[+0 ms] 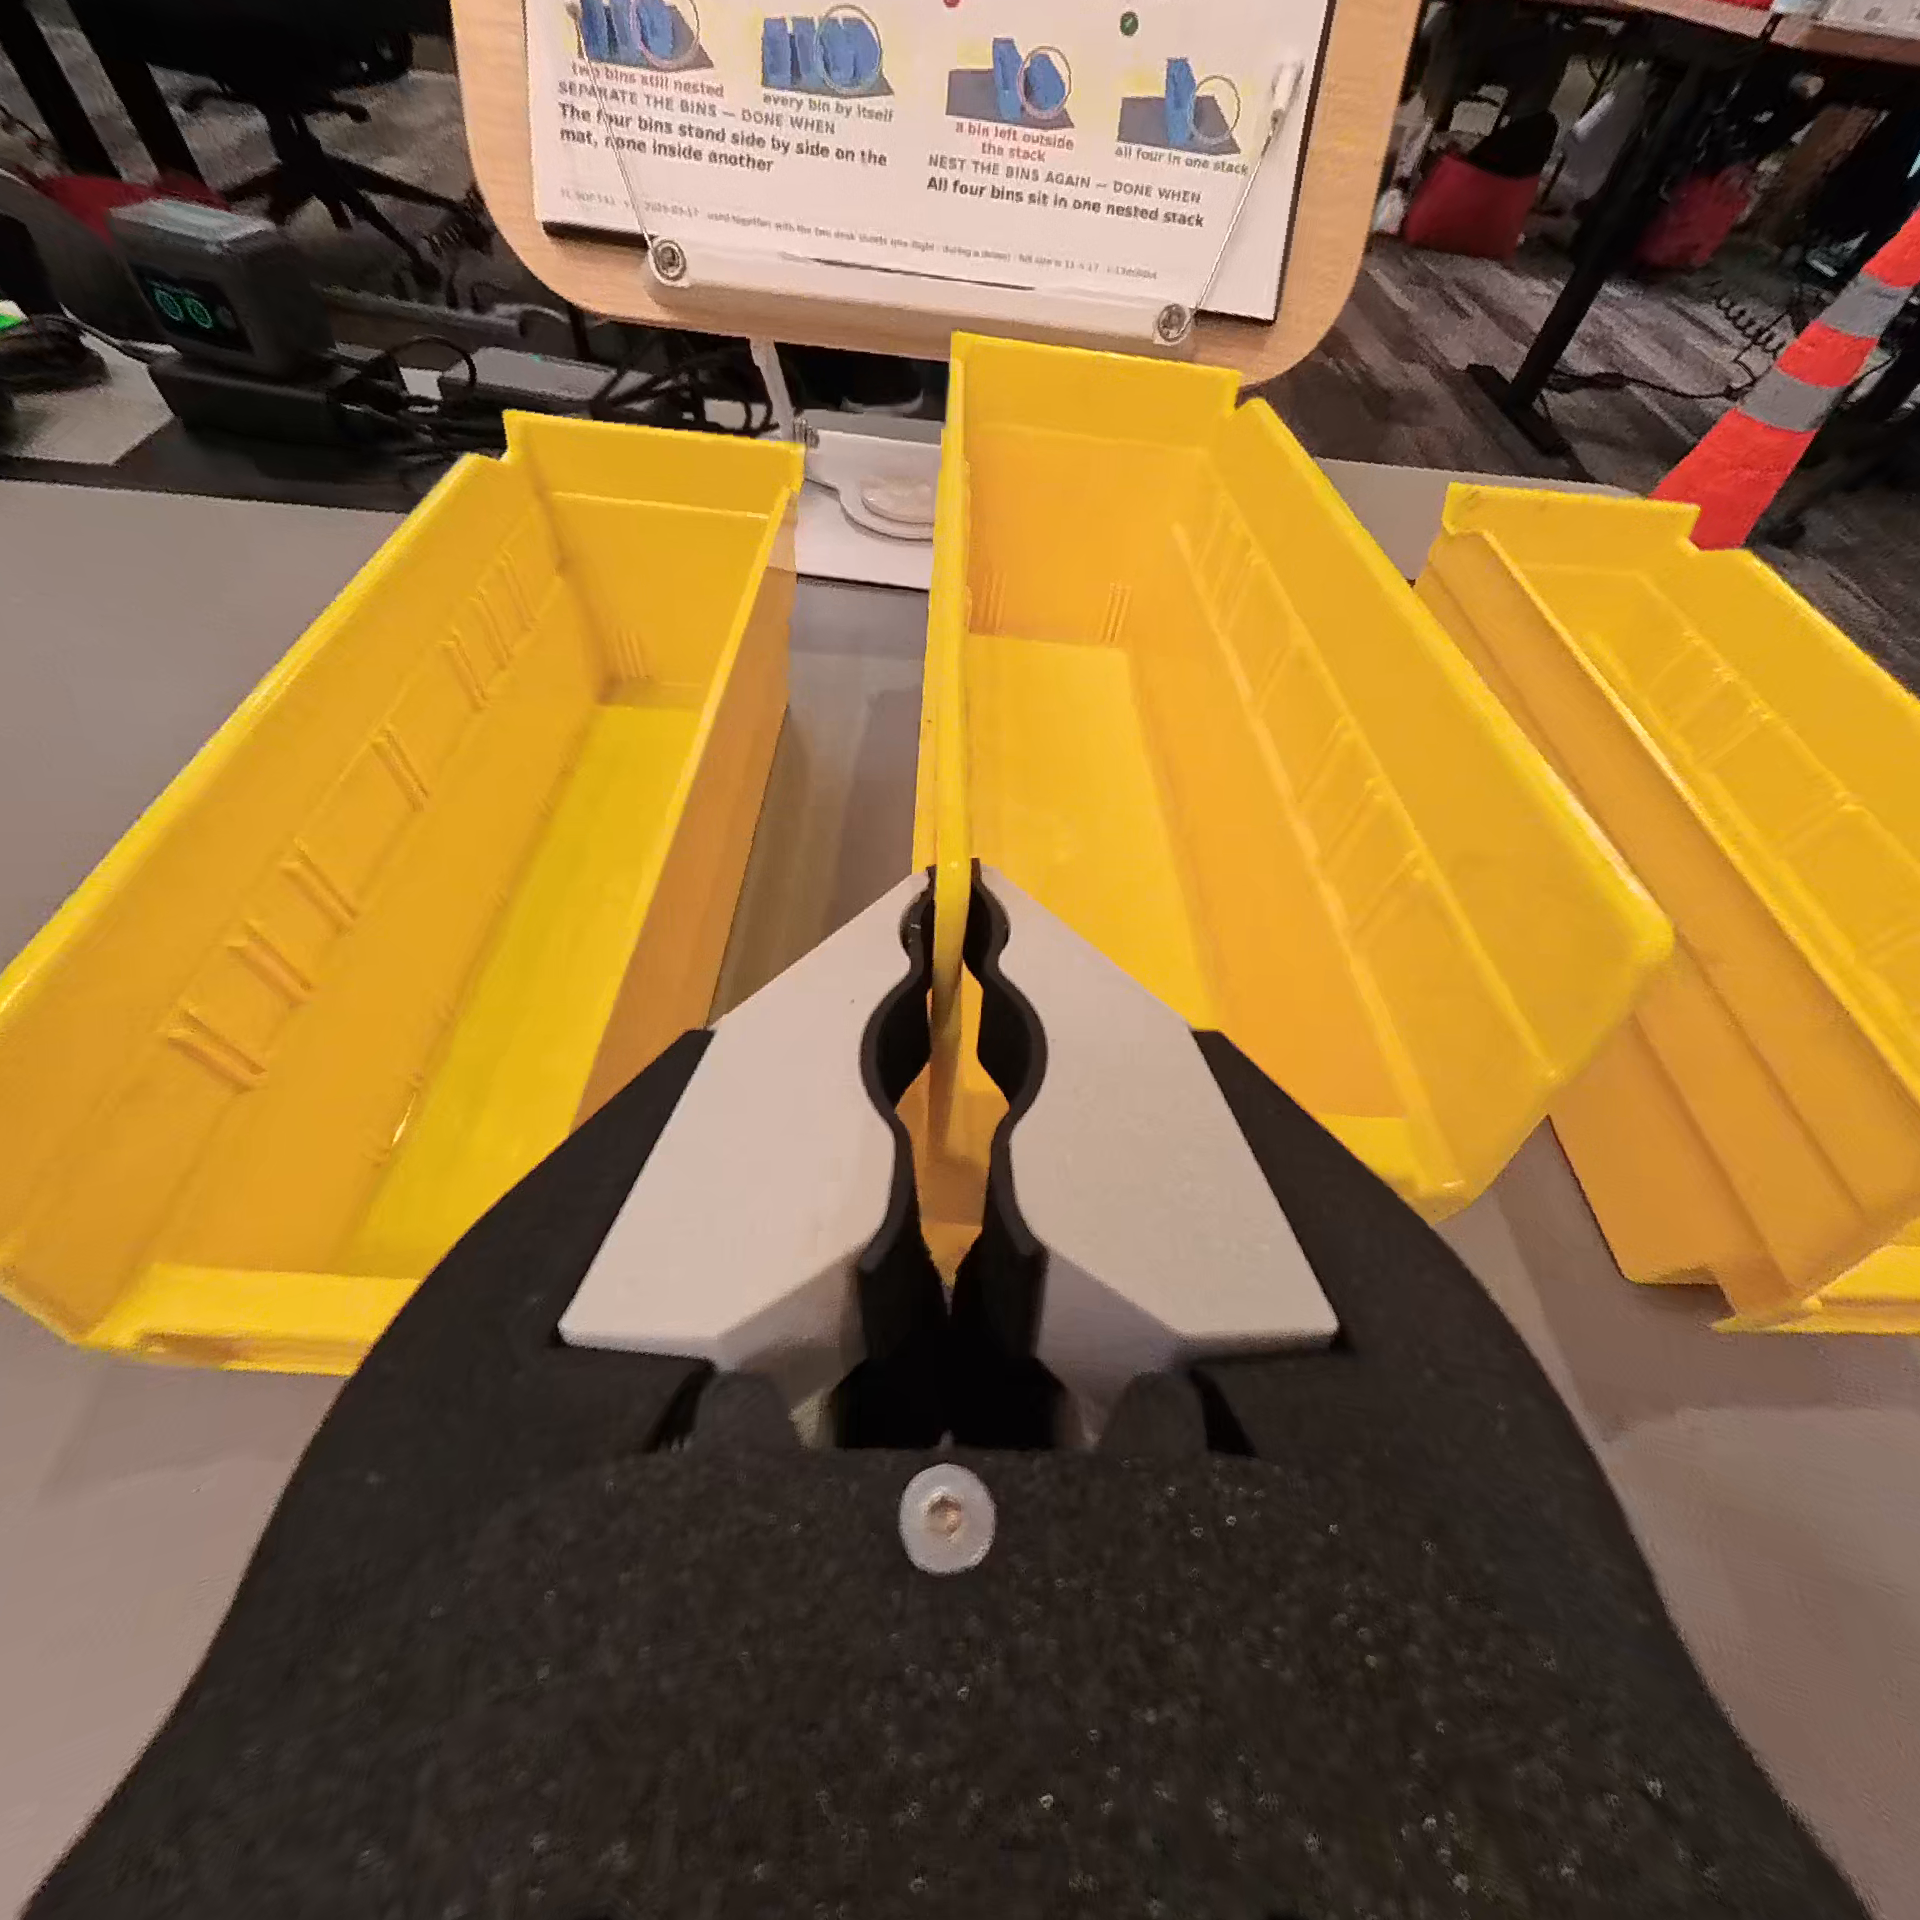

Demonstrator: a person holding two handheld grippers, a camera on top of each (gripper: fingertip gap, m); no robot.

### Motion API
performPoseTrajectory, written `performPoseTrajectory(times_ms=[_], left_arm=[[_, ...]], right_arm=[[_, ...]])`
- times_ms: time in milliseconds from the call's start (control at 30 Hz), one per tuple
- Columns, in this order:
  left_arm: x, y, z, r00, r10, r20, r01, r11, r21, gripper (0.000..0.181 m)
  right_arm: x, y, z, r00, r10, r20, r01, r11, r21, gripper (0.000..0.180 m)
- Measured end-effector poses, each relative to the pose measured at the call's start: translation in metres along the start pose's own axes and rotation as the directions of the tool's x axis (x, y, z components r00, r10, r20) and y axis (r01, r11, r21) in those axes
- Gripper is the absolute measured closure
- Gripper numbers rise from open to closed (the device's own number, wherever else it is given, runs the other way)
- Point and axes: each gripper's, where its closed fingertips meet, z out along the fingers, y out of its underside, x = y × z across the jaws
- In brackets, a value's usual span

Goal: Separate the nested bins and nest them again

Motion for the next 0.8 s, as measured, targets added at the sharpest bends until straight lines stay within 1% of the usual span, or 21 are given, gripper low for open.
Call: performPoseTrajectory(times_ms=[133, 300, 400, 433, 467, 500, 567, 600, 667, 700, 800], left_arm=[[0.005, 0.004, 0.0, 1.0, 0.013, 0.024, -0.014, 0.998, 0.053, 0.181], [0.013, 0.004, 0.001, 0.996, 0.083, 0.014, -0.084, 0.993, 0.083, 0.181], [0.028, 0.007, -0.001, 0.979, 0.168, -0.114, -0.163, 0.985, 0.049, 0.175], [0.029, 0.008, -0.006, 0.969, 0.178, -0.172, -0.177, 0.984, 0.023, 0.163], [0.026, 0.009, -0.014, 0.959, 0.18, -0.218, -0.185, 0.983, -0.003, 0.147], [0.024, 0.008, -0.024, 0.946, 0.161, -0.28, -0.175, 0.984, -0.024, 0.146], [0.025, 0.007, -0.052, 0.888, 0.114, -0.446, -0.155, 0.986, -0.055, 0.14], [0.02, 0.01, -0.066, 0.859, 0.117, -0.499, -0.179, 0.981, -0.077, 0.141], [-0.001, 0.02, -0.086, 0.813, 0.164, -0.559, -0.268, 0.957, -0.108, 0.141], [-0.015, 0.028, -0.093, 0.796, 0.18, -0.578, -0.304, 0.944, -0.124, 0.144], [-0.055, 0.05, -0.103, 0.779, 0.184, -0.599, -0.349, 0.921, -0.172, 0.147]], right_arm=[[0.001, 0.002, 0.001, 1.0, -0.001, -0.001, 0.001, 1.0, -0.008, 0.133], [0.0, 0.003, 0.001, 1.0, -0.007, -0.004, 0.007, 1.0, -0.016, 0.133], [-0.001, 0.004, 0.002, 1.0, -0.019, -0.004, 0.019, 1.0, -0.024, 0.133], [0.0, 0.006, 0.003, 1.0, -0.024, -0.009, 0.024, 0.999, -0.029, 0.133], [0.002, 0.007, 0.003, 0.999, -0.03, -0.022, 0.029, 0.999, -0.036, 0.132], [0.004, 0.009, 0.003, 0.998, -0.04, -0.04, 0.038, 0.998, -0.046, 0.132], [0.01, 0.011, 0.004, 0.995, -0.069, -0.074, 0.065, 0.996, -0.061, 0.132], [0.013, 0.01, 0.005, 0.992, -0.083, -0.095, 0.077, 0.995, -0.061, 0.132], [0.018, 0.008, 0.009, 0.985, -0.111, -0.131, 0.103, 0.992, -0.066, 0.132], [0.018, 0.006, 0.012, 0.981, -0.127, -0.144, 0.118, 0.991, -0.068, 0.132], [0.016, -0.008, 0.031, 0.969, -0.182, -0.167, 0.172, 0.982, -0.071, 0.132]])
